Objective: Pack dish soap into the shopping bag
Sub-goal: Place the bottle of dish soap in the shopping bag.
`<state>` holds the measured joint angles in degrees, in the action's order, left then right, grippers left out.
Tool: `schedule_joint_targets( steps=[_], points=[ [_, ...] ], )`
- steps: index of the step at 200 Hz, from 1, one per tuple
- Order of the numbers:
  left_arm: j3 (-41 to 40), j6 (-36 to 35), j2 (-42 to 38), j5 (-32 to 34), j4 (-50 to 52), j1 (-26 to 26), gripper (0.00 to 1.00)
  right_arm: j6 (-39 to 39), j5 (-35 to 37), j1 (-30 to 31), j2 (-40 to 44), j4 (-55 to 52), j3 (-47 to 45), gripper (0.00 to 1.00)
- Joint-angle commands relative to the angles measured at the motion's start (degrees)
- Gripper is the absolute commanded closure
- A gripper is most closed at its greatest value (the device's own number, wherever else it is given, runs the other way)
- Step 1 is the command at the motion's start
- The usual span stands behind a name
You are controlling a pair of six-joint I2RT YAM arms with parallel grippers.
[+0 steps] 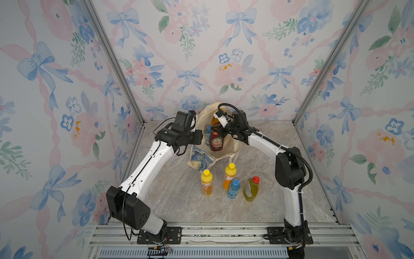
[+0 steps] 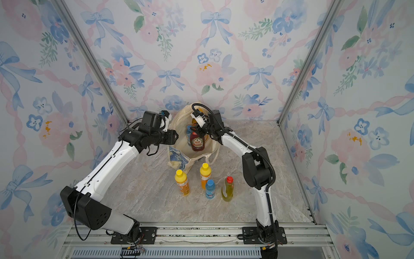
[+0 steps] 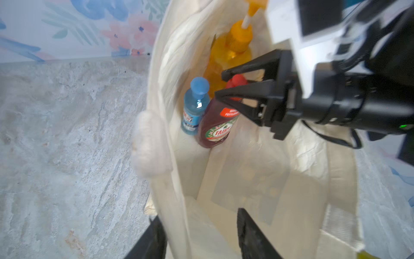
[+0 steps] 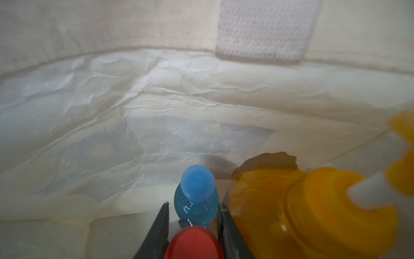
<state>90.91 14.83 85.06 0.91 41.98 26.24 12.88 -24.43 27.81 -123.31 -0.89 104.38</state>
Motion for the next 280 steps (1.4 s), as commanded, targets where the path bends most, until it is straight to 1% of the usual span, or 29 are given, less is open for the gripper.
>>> schedule_joint_targets(
  steps=[1,9,17,24,28,38,45,55,75,88,110,133,143,158,190,226,245,261,280],
  points=[
    [2.5,-5.3,-2.3,8.9,-0.3,3.5,0.40,0.3,3.7,-0.1,0.2,-1.6,4.9,1.00],
    [2.5,-5.2,-2.8,9.3,-0.8,3.7,0.34,0.2,4.1,-0.1,-0.2,-2.1,5.4,1.00],
    [2.1,-5.7,-3.5,7.8,-1.9,3.7,0.30,0.0,4.2,0.0,-0.6,-2.5,5.8,1.00],
    [1.5,-7.5,-4.2,4.4,-3.3,3.8,0.26,0.0,4.4,0.0,-0.9,-2.9,6.2,1.00],
    [1.2,-9.1,-4.6,1.3,-4.1,4.0,0.24,-0.1,4.5,0.0,-1.0,-3.1,6.5,1.00],
    [0.1,-13.3,-5.5,-4.5,-5.6,5.5,0.19,-0.2,4.8,0.1,-1.4,-3.8,7.2,1.00],
    [-0.1,-16.3,-5.5,-6.9,-5.5,6.9,0.19,-0.3,4.9,0.1,-1.7,-4.3,7.7,1.00],
    [-0.6,-19.3,-5.1,-7.8,-5.5,8.4,0.19,-0.3,4.9,0.2,-2.0,-4.6,8.3,1.00],
    [-0.8,-23.2,-3.6,-11.8,-5.3,9.8,0.25,-0.3,5.0,0.4,-2.4,-5.1,9.1,1.00],
    [-0.6,-25.7,-2.8,-11.5,-5.3,11.0,0.28,-0.1,5.1,0.5,-2.8,-6.0,9.9,1.00],
    [-0.1,-28.6,-2.4,-11.1,-5.3,12.0,0.28,0.0,5.2,0.6,-3.6,-7.5,11.7,1.00],
    [0.8,-31.1,0.2,-10.1,-2.6,13.0,0.35,0.0,5.6,0.6,-4.1,-8.3,13.2,1.00],
    [1.8,-31.7,2.0,-9.1,-0.1,13.7,0.37,0.0,5.7,0.6,-4.3,-8.6,13.6,1.00],
    [2.5,-32.4,4.0,-9.6,3.3,14.5,0.39,-0.1,5.6,0.7,-4.4,-8.8,14.0,1.00],
    [3.1,-32.9,4.0,-10.5,5.7,15.3,0.41,-0.2,5.0,0.8,-4.5,-9.1,14.3,1.00],
    [3.0,-32.3,4.0,-11.8,10.4,15.6,0.41,0.2,4.6,0.9,-4.1,-9.4,13.8,1.00],
    [2.5,-31.9,4.2,-11.4,11.6,16.6,0.40,0.3,4.5,0.9,-3.7,-9.5,13.4,1.00],
    [2.0,-32.1,4.8,-9.3,12.2,17.6,0.38,0.3,4.5,0.9,-3.4,-8.9,12.7,1.00],
    [1.8,-31.9,5.6,-5.5,12.3,17.8,0.38,0.1,4.3,0.9,-3.0,-8.5,12.0,1.00]
  ],
)
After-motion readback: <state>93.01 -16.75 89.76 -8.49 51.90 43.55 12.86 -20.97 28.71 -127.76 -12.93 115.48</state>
